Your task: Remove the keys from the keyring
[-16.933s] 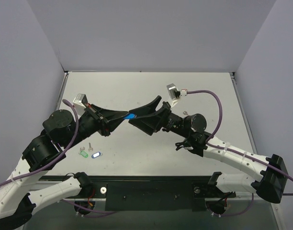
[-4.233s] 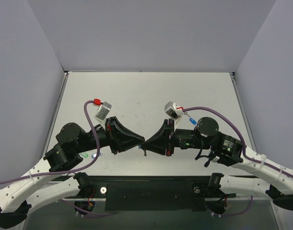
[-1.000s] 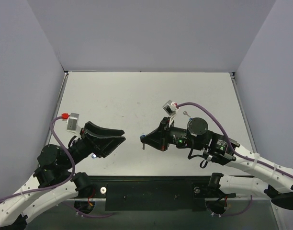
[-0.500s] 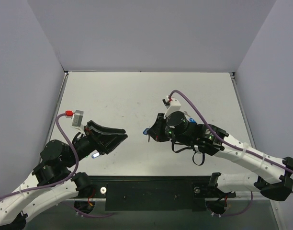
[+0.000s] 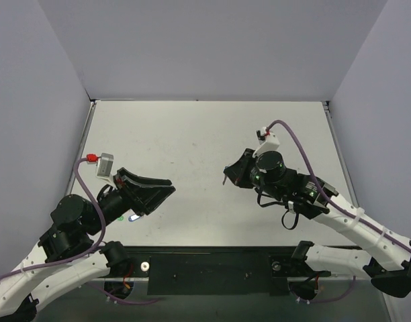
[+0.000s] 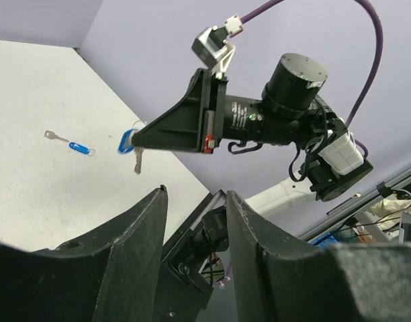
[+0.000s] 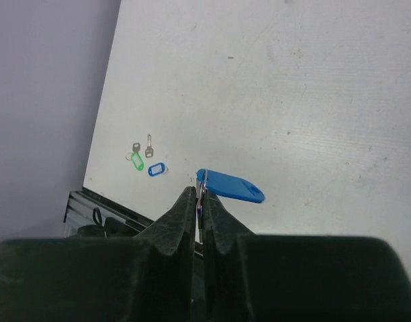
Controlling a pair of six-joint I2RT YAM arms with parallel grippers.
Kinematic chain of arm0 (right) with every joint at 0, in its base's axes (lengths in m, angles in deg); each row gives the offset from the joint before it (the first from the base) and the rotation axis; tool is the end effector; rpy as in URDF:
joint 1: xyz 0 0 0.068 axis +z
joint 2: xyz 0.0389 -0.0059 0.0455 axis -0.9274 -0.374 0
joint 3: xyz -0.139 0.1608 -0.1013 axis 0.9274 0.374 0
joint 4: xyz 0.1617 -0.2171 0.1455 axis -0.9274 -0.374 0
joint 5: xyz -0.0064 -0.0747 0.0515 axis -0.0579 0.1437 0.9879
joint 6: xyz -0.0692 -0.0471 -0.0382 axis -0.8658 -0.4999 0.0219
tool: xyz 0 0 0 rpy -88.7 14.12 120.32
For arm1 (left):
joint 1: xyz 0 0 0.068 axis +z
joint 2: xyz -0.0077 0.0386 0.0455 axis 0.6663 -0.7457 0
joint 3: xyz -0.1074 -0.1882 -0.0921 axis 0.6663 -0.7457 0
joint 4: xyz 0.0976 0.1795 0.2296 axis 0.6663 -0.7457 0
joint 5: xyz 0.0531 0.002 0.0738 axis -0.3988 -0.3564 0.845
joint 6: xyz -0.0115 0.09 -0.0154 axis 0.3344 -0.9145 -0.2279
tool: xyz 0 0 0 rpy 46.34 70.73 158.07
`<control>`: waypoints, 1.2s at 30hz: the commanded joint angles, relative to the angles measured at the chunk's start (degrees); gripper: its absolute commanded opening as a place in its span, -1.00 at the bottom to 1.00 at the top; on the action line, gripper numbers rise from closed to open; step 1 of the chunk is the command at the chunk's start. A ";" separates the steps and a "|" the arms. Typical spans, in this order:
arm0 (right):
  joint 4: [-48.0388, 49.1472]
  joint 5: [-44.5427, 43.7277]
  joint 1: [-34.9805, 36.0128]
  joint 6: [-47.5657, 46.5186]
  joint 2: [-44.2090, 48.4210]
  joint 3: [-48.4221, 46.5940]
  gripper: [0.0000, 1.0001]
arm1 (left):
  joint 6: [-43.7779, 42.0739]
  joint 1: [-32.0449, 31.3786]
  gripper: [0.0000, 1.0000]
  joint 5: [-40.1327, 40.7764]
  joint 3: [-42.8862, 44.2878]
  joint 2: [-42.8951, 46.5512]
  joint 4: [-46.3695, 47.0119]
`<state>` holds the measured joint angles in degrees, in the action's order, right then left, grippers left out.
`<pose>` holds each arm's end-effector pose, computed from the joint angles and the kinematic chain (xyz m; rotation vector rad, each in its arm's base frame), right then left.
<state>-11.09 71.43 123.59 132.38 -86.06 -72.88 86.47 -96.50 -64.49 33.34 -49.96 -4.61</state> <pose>0.2064 0.2744 0.3480 0.0016 1.9794 1.0679 0.1281 -0.1802 0.4067 0.1583 1.5205 -1.3910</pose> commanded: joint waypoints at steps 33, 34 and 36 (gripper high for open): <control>39.02 40.67 -5.37 0.75 12.75 14.09 -1.00 | -2.49 -0.13 -0.24 -21.03 13.84 -15.59 0.20; 39.19 41.11 -5.28 0.66 12.84 14.00 -1.00 | -2.23 -0.21 -0.24 -21.65 13.93 -16.12 0.83; 39.11 42.51 -4.75 0.13 12.92 13.91 -1.00 | -2.31 -0.21 -0.25 -22.35 14.28 -17.08 2.24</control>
<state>21.85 109.65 118.01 132.67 -74.06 -59.20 83.70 -96.50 -84.00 47.36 -65.56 -9.70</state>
